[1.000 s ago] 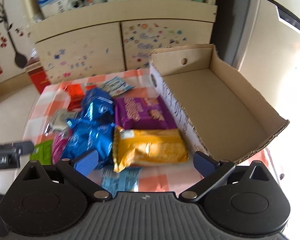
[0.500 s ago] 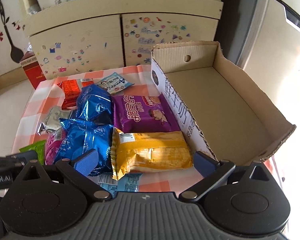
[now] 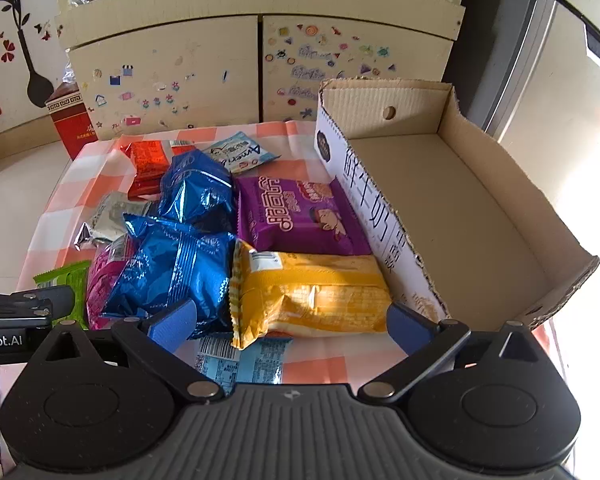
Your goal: Organize snacks
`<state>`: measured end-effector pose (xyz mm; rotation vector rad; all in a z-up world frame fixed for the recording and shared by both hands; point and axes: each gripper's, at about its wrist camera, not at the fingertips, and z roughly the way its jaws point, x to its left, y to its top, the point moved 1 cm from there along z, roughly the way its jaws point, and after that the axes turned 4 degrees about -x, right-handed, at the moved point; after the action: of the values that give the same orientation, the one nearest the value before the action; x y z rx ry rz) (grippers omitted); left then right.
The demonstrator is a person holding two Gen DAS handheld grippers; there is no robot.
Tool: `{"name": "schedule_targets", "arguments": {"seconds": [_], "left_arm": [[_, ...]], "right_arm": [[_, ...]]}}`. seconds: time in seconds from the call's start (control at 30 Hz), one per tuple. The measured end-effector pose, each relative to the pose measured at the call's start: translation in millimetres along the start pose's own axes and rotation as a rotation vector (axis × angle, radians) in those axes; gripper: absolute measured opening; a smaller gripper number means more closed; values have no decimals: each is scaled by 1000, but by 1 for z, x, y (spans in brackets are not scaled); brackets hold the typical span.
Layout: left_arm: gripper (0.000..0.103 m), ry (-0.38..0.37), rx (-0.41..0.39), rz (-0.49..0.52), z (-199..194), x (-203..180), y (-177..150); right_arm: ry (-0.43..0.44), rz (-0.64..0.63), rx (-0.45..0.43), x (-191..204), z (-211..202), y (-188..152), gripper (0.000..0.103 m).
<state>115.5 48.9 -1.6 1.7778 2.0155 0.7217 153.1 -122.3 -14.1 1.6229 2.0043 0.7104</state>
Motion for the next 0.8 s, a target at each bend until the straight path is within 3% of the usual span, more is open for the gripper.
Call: {"name": "schedule_targets", "arguments": {"seconds": [0.8], "left_arm": [[102,20,-3,29,5,-6,-6]], "right_arm": [[21,18,-2,-3,2,-2,103]]}}
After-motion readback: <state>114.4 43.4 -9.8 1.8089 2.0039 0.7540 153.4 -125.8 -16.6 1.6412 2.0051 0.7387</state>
